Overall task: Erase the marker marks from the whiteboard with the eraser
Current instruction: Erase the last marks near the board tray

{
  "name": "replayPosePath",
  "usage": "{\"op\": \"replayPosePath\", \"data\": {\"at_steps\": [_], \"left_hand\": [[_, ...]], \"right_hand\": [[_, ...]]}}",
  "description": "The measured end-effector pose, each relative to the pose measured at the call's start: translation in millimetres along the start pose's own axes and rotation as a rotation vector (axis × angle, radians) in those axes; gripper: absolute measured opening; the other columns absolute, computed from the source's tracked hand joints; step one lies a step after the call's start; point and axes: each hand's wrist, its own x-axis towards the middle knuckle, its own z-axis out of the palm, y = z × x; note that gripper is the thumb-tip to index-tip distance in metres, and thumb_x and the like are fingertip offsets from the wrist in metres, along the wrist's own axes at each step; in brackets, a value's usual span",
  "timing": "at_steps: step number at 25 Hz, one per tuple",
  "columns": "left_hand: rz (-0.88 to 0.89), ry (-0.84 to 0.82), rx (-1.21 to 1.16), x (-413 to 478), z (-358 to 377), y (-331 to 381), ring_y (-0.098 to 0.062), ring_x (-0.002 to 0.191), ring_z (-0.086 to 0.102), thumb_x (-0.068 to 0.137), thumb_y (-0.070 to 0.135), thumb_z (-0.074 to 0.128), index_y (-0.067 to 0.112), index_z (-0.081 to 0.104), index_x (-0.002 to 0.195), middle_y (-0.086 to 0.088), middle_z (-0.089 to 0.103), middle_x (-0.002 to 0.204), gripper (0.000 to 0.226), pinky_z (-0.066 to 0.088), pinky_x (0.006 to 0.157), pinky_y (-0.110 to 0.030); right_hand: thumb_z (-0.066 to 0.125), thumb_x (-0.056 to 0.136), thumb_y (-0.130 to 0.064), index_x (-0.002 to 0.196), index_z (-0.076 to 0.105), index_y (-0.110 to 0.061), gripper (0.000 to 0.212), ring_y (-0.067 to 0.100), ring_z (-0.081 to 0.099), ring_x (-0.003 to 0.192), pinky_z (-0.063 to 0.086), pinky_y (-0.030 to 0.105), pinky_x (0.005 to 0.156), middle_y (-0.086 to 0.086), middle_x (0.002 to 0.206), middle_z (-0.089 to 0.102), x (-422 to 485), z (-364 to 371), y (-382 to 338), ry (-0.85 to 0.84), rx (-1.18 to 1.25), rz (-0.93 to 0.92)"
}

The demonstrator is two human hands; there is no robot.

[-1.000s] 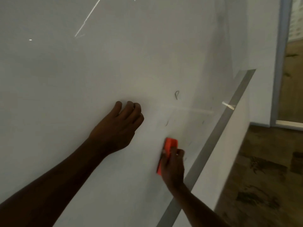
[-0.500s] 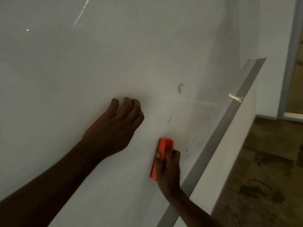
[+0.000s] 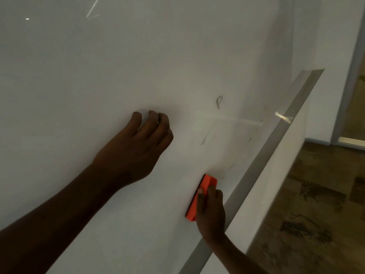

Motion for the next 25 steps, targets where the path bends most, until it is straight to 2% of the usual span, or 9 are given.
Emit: {"op": "replayPosePath", "data": {"at_steps": [1,3,6,9,12,15,17,20,25], "left_hand": [[0.002,-0.002,0.005,0,0,0,-0.044,0.119,0.052,0.098,0.01,0.033,-0.003,0.053,0.123,-0.029,0.05,0.132,0.034,0.038,0.095,-0.055],[0.0,0.0,0.004,1,0,0,-0.044,0.119,0.052,0.098,0.01,0.033,-0.003,0.053,0.123,-0.029,0.05,0.132,0.034,0.038,0.094,-0.055],[0.0,0.002,0.009,1,1,0,-0.045,0.119,0.051,0.098,0.01,0.034,-0.003,0.052,0.123,-0.03,0.05,0.132,0.034,0.038,0.093,-0.055],[-0.005,0.005,0.009,0,2,1,-0.045,0.118,0.051,0.098,0.01,0.035,-0.003,0.052,0.123,-0.03,0.05,0.131,0.034,0.037,0.093,-0.055],[-0.026,0.007,-0.011,0,4,2,-0.046,0.119,0.05,0.098,0.011,0.035,-0.004,0.053,0.123,-0.03,0.051,0.131,0.035,0.037,0.094,-0.056],[-0.034,0.017,-0.046,0,3,2,-0.046,0.12,0.05,0.096,0.011,0.04,-0.004,0.054,0.123,-0.03,0.051,0.132,0.034,0.037,0.095,-0.057],[-0.044,0.016,-0.064,-1,3,3,-0.046,0.12,0.048,0.094,0.011,0.044,-0.004,0.055,0.123,-0.03,0.051,0.132,0.035,0.037,0.095,-0.057],[-0.052,0.019,-0.082,0,3,4,-0.047,0.121,0.047,0.091,0.012,0.048,-0.005,0.056,0.123,-0.031,0.051,0.132,0.037,0.036,0.095,-0.058],[-0.052,0.047,-0.104,-1,5,3,-0.047,0.12,0.046,0.091,0.012,0.047,-0.005,0.055,0.123,-0.031,0.051,0.131,0.038,0.036,0.094,-0.059]], "right_hand": [[0.037,0.104,-0.048,0.121,0.054,-0.019,0.038,0.018,0.057,0.074,0.042,0.021,0.058,0.002,0.097,0.055,7,-2,13,-0.022,-0.034,0.013],[0.041,0.106,-0.036,0.138,0.05,-0.011,0.042,0.035,0.063,0.096,0.051,0.036,0.076,0.017,0.113,0.061,33,-9,47,-0.117,-0.074,0.256],[0.039,0.108,-0.028,0.146,0.042,-0.01,0.043,0.04,0.059,0.117,0.047,0.042,0.094,0.022,0.131,0.059,56,-20,69,-0.249,-0.008,0.534],[0.042,0.107,-0.025,0.148,0.039,-0.012,0.043,0.037,0.059,0.12,0.046,0.038,0.096,0.018,0.135,0.059,36,-12,55,-0.319,0.019,0.564],[0.052,0.103,-0.028,0.151,0.032,-0.02,0.053,0.031,0.063,0.118,0.05,0.037,0.097,0.009,0.134,0.061,-24,-9,31,-0.523,0.11,0.476],[0.061,0.098,-0.031,0.143,0.041,-0.029,0.05,0.025,0.063,0.119,0.048,0.029,0.095,0.0,0.131,0.064,-20,-15,34,-0.645,0.091,0.447],[0.06,0.096,-0.021,0.139,0.05,-0.022,0.044,0.026,0.062,0.119,0.048,0.03,0.098,0.005,0.129,0.065,7,-25,44,-0.593,0.036,0.513],[0.057,0.097,-0.013,0.14,0.053,-0.016,0.043,0.035,0.062,0.117,0.049,0.05,0.101,0.016,0.131,0.064,74,-48,53,-0.469,0.126,0.537],[0.051,0.099,-0.025,0.118,0.058,-0.013,0.024,0.039,0.068,0.094,0.057,0.054,0.087,0.016,0.109,0.067,217,-87,34,-0.23,0.082,0.468]]}}
